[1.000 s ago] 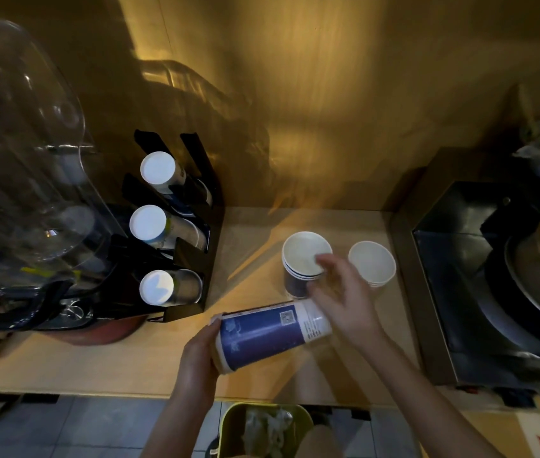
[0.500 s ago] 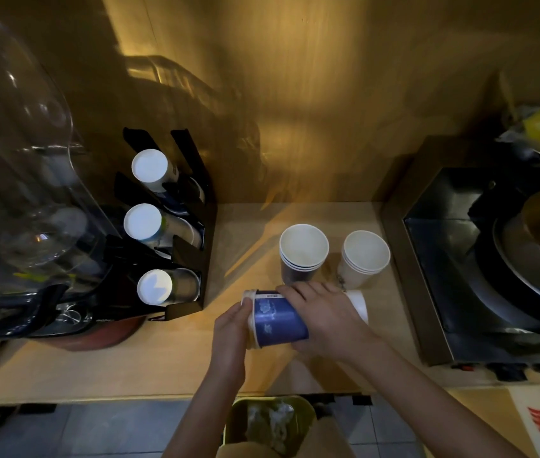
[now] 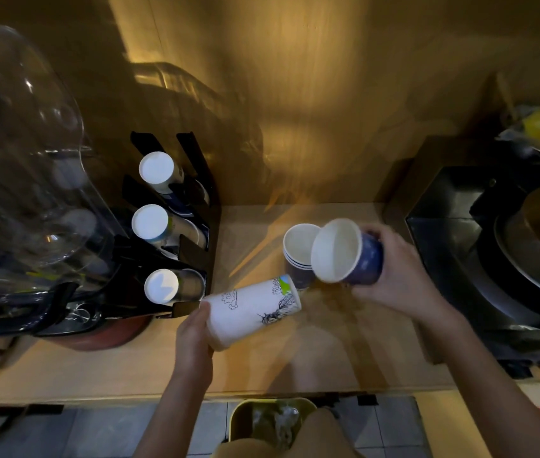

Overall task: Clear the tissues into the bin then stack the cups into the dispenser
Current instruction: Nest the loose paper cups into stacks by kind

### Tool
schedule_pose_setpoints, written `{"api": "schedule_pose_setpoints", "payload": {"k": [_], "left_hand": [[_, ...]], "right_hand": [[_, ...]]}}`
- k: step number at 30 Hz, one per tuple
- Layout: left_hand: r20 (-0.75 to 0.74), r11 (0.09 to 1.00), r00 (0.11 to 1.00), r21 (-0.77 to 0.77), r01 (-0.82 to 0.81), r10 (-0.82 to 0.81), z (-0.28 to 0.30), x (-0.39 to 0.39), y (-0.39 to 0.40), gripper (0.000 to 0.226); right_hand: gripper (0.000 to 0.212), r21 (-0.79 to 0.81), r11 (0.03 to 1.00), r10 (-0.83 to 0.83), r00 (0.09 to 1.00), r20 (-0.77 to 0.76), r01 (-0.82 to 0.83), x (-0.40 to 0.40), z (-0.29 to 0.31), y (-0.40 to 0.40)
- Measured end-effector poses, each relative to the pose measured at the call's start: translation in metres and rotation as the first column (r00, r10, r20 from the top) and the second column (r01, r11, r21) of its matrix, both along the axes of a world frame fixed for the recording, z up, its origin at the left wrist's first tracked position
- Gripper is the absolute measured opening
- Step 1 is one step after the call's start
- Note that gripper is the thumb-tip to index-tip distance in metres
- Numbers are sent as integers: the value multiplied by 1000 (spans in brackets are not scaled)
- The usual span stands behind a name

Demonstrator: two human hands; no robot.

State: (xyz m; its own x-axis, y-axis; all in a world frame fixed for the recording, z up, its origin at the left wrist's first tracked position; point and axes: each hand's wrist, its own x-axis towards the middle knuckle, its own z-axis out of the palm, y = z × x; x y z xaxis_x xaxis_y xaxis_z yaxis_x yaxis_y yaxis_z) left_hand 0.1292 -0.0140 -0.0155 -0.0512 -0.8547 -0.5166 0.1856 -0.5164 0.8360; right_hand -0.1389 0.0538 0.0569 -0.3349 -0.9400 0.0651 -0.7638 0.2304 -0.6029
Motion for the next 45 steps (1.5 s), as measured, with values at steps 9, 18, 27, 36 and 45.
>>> {"api": "schedule_pose_setpoints", "payload": {"k": [9,18,27,36,45], "left_hand": [[-46,997,999,73,-10,13,-7,0,15,35],[-35,996,999,90,-5,8,-11,1,25,39],[-8,994,999,101,33,-32,0,-14,28,26],[-16,963,963,-22,270,-270,33,-61,30,18],[71,932,934,-74,356,-351,40,-109,31,31]], "right_hand": [[89,-384,833,-114,802,586,399,19,10,-40],[99,-196,940,-165,875,455,279,32,-69,-61],[102,-104,983,-104,923,372,152,24,-78,-59],[71,-77,987,155,933,324,-138,15,-17,-12],[80,297,912,321,944,-83,-284,-26,-29,32]]}}
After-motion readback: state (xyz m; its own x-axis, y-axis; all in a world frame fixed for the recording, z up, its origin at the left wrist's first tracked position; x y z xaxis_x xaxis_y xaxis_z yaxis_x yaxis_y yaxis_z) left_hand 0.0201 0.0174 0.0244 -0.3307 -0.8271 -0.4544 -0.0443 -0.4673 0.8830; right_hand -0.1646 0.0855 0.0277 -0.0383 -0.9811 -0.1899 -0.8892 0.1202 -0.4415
